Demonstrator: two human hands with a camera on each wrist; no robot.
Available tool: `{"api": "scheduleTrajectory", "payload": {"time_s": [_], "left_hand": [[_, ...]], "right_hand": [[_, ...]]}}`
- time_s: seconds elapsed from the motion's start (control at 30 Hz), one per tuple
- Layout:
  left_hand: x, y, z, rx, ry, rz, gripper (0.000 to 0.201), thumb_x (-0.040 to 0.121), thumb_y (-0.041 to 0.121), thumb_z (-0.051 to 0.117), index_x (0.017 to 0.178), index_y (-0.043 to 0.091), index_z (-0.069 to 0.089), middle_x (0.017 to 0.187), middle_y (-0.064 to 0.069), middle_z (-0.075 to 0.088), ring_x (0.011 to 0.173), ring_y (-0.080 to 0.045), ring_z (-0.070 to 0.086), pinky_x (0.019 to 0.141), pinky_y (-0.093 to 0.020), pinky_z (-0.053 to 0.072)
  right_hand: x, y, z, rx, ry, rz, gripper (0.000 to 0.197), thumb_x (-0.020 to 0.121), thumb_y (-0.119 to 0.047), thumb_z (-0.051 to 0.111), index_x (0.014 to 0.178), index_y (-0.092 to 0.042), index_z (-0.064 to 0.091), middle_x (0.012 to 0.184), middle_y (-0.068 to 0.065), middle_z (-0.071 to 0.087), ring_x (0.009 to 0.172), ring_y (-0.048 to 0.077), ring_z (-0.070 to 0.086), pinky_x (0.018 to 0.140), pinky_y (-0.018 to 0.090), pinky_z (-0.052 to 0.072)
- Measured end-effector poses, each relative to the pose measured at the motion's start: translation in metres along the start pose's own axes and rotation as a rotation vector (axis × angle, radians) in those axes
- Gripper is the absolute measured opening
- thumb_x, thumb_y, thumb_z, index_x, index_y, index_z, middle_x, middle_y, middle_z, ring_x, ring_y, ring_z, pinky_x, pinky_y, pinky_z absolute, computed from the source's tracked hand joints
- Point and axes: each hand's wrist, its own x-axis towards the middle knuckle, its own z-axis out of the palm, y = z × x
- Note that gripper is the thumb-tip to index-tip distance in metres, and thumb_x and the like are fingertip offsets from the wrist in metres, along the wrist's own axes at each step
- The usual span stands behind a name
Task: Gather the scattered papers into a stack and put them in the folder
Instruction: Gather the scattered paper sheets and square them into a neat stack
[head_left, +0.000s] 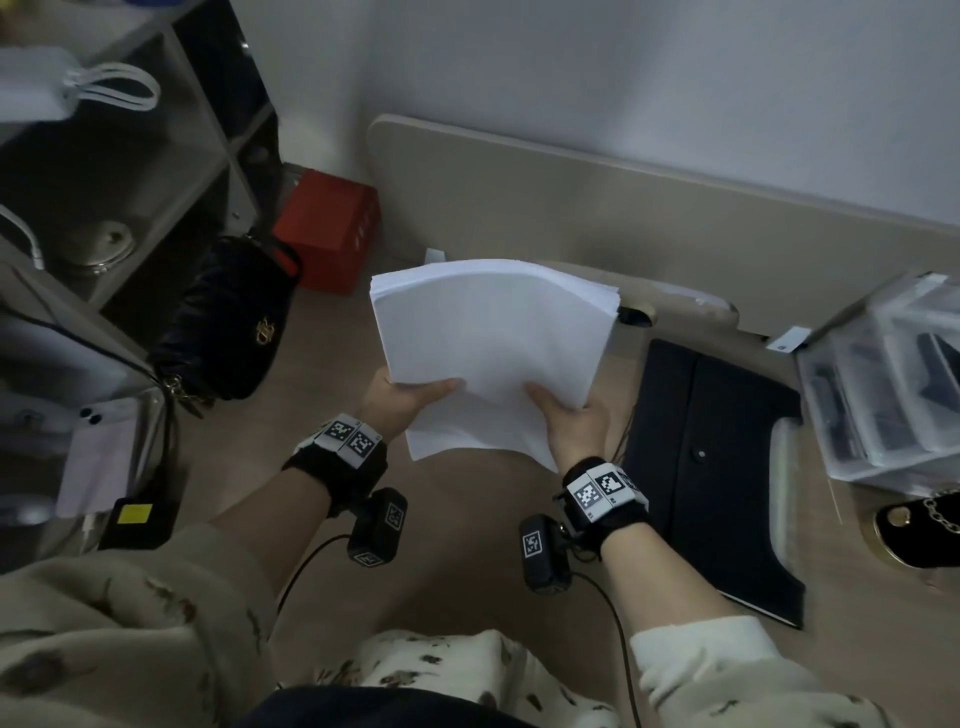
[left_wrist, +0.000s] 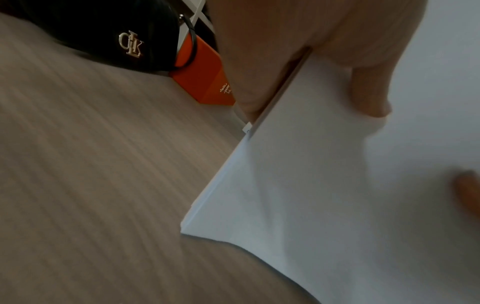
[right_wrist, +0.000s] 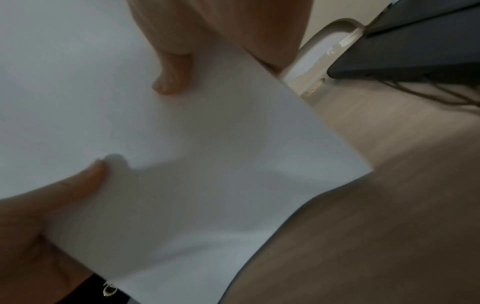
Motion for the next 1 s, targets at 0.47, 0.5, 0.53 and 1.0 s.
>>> {"api": "scheduleTrajectory", "payload": {"time_s": [0.47,0.5,0.53,1.0], "left_hand": [[0.006,0.06,-0.049,0.34,0.008,0.65,0.126,0.052,0.038,0.09,0.15,0.017,0.014,0.153,0.001,0.023,0.141,-0.014,0.028,0.114,-0.024,0.028],[0.007,0.064,-0.047,0.403,-0.043,0.705,0.122,0.053,0.038,0.09,0.149,0.013,0.019,0.151,0.006,0.026,0.141,-0.013,0.028,0.116,-0.026,0.028],[0.008,0.065,-0.045,0.446,-0.097,0.744,0.114,0.057,0.037,0.087,0.148,0.014,0.023,0.149,0.012,0.029,0.14,-0.013,0.031,0.116,-0.032,0.029],[0.005,0.032,-0.036,0.546,-0.313,0.297,0.028,0.074,0.027,0.08,0.096,0.011,0.075,0.09,-0.007,0.074,0.089,-0.019,0.07,0.08,-0.042,0.054]], "right_hand": [[-0.002,-0.059,-0.034,-0.945,0.078,-0.919,0.025,0.071,-0.029,0.076,0.054,-0.017,0.063,0.047,0.0,0.05,0.041,0.021,0.043,0.045,0.016,0.018],[-0.004,-0.062,-0.034,-1.034,0.074,-0.938,0.026,0.069,-0.023,0.076,0.051,-0.016,0.058,0.046,0.001,0.047,0.04,0.021,0.042,0.046,0.014,0.012],[-0.007,-0.065,-0.035,-1.117,0.068,-0.956,0.025,0.067,-0.019,0.074,0.051,-0.015,0.055,0.046,0.001,0.045,0.04,0.022,0.043,0.049,0.012,0.006],[-0.002,-0.055,-0.036,-1.009,-0.06,-0.887,0.039,0.072,-0.063,0.063,0.065,-0.025,0.069,0.059,-0.007,0.064,0.062,0.022,0.061,0.061,0.028,0.036]]}}
